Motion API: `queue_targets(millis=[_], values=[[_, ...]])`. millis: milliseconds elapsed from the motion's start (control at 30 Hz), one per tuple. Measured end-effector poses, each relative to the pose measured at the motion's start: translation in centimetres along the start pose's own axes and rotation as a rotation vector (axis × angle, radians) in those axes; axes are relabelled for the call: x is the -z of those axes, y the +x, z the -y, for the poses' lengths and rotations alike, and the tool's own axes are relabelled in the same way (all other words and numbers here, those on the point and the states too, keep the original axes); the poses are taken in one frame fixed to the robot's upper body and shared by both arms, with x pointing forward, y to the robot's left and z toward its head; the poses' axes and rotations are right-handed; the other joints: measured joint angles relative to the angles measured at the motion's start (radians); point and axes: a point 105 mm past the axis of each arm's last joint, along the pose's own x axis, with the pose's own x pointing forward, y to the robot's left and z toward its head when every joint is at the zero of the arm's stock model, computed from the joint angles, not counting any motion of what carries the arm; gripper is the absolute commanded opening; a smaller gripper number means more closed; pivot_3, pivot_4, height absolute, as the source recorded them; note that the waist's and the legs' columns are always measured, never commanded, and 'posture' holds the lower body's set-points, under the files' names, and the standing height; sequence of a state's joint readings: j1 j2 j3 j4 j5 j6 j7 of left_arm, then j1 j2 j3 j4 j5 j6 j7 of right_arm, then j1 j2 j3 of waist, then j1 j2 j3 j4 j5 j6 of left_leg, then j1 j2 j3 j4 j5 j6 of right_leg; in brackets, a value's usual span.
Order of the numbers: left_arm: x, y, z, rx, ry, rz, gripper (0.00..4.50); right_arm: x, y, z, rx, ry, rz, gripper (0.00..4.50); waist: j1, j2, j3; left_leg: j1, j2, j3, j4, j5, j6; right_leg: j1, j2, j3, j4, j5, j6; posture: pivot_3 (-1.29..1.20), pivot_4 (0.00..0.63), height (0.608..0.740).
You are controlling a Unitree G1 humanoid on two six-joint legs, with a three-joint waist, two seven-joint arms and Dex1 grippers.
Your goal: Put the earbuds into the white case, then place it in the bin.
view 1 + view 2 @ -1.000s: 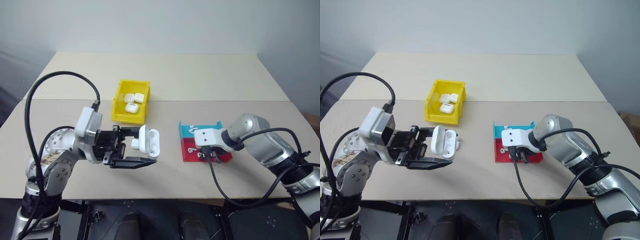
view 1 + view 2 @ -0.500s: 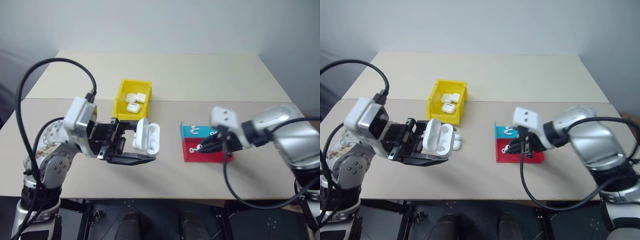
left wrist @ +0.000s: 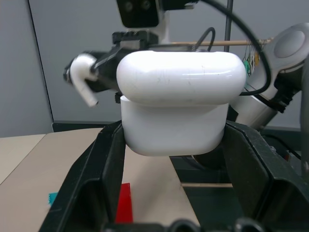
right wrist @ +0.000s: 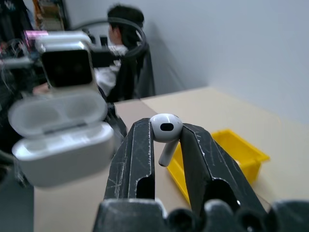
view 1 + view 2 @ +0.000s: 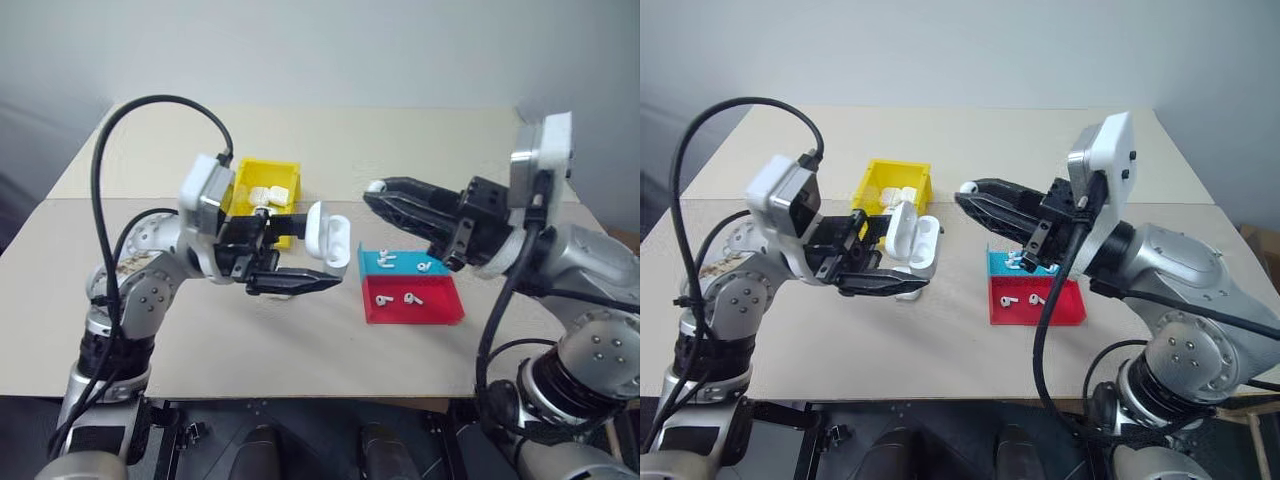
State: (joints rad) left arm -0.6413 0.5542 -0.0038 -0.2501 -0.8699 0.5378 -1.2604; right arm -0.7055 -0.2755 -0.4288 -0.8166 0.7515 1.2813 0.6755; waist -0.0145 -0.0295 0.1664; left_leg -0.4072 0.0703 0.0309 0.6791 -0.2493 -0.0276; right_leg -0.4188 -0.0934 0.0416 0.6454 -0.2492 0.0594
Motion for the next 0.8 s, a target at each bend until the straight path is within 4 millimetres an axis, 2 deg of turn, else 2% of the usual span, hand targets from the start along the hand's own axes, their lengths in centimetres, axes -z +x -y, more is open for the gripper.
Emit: queue_targets(millis=[367, 800], values=[[0.4, 0.2, -0.6, -0.013, 0.003, -0.006, 2.76, -0.4, -0.3, -1.6, -0.082, 0.027, 0.008, 0.67, -0.002, 0.000, 0.000, 0.000, 0.000, 0.000, 0.000, 0.000, 0.000, 0.000, 0.000, 0.000, -0.001, 0.000, 0.000, 0.00, 0.150, 0.740], [0.8, 0.1, -0.8, -0.011, -0.003, -0.016, 2.76, 0.4, 0.0, -1.4, -0.065, 0.002, -0.025, 0.67, -0.001, 0.000, 0.000, 0.000, 0.000, 0.000, 0.000, 0.000, 0.000, 0.000, 0.000, 0.000, -0.002, 0.000, 0.000, 0.00, 0.150, 0.740]])
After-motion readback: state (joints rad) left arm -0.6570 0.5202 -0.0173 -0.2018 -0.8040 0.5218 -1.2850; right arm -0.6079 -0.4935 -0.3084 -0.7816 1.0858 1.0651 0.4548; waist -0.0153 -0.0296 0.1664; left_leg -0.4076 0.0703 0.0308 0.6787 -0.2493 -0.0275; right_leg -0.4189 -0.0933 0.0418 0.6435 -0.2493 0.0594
